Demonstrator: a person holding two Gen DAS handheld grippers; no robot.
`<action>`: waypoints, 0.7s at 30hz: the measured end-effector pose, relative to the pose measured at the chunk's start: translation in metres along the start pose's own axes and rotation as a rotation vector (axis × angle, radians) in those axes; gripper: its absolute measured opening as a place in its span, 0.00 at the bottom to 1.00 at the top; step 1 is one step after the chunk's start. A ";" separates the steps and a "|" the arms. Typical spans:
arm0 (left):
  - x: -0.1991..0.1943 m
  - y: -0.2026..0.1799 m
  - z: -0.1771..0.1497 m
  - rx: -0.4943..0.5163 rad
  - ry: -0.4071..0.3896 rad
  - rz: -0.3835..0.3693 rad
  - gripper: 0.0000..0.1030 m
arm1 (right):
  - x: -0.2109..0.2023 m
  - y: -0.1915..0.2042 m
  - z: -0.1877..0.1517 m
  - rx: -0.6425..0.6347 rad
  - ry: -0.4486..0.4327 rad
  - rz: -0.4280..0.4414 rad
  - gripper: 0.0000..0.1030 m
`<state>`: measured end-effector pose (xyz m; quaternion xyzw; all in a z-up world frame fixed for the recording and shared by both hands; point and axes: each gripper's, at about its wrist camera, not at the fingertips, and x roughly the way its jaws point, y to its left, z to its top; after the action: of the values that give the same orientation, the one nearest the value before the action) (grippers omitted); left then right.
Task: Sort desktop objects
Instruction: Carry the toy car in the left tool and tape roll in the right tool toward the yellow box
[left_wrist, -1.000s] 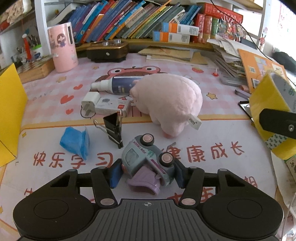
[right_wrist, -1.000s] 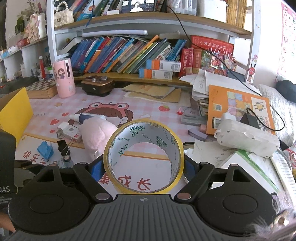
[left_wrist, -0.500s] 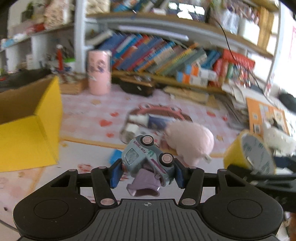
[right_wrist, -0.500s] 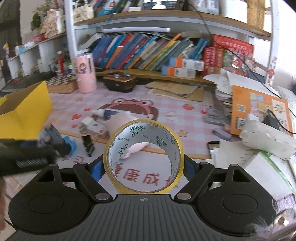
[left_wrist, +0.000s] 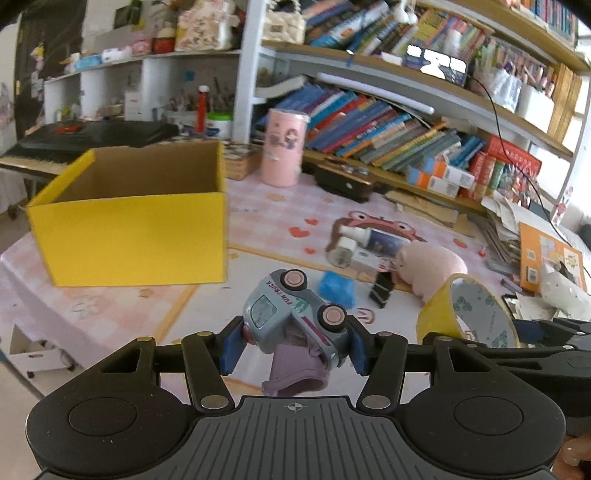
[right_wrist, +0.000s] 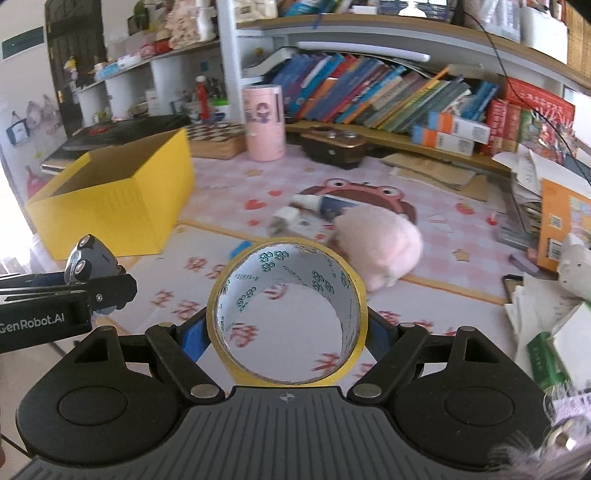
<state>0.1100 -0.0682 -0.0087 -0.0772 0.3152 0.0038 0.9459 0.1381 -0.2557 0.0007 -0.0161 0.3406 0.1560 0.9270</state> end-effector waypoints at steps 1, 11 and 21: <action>-0.006 0.007 -0.001 -0.005 -0.007 0.004 0.54 | -0.002 0.006 0.000 -0.002 -0.001 0.003 0.78; -0.048 0.068 -0.014 -0.039 -0.020 0.017 0.54 | -0.017 0.078 -0.010 -0.035 -0.001 0.034 0.78; -0.083 0.114 -0.026 -0.030 -0.029 0.009 0.54 | -0.031 0.137 -0.024 -0.034 -0.006 0.037 0.78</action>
<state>0.0218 0.0442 0.0032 -0.0898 0.3015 0.0141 0.9491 0.0597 -0.1369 0.0120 -0.0249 0.3355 0.1789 0.9245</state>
